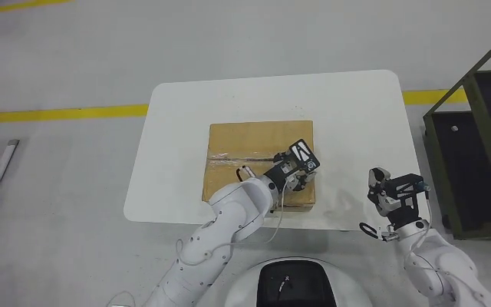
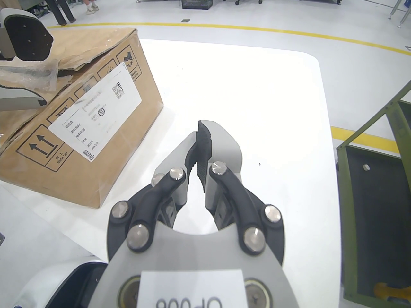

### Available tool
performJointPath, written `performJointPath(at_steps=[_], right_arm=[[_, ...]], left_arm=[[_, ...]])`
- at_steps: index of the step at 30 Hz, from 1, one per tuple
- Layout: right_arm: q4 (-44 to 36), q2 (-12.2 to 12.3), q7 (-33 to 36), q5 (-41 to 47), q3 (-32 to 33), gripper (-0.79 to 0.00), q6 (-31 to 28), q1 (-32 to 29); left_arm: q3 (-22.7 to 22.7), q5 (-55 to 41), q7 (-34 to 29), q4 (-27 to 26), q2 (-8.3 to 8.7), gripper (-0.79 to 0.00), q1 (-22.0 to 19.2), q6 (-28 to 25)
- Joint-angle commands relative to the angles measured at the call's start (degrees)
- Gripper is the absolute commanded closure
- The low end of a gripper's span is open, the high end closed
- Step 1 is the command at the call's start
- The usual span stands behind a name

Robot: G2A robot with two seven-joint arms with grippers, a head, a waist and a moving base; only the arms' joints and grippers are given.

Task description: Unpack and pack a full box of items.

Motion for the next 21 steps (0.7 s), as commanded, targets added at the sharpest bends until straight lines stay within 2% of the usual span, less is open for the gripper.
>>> performJointPath(at_steps=[1,10,17,20,21], right_arm=[[-0.05,-0.01,0.05,0.0,0.02,0.0,-0.01,-0.01],[-0.18,-0.05,-0.02,-0.04,0.13,0.0,0.01,-0.28],[-0.41,-0.1,-0.08,0.02,0.07,0.0,-0.04,-0.45],[-0.42,-0.12,-0.05,-0.03,0.04,0.0,-0.14,-0.44],[-0.41,-0.12,-0.05,-0.04,0.03,0.0,-0.14,-0.43]], left_arm=[[-0.09,0.27,0.08,-0.01,-0.04,-0.502,0.05,-0.06],[-0.23,1.37,0.51,0.34,-0.3,-0.345,0.33,0.08],[-0.54,2.38,0.62,0.21,-0.44,-0.259,0.74,0.29],[-0.87,2.88,0.76,0.17,-0.48,-0.194,0.82,0.41],[-0.96,3.0,0.75,0.1,-0.48,-0.102,0.91,0.42]])
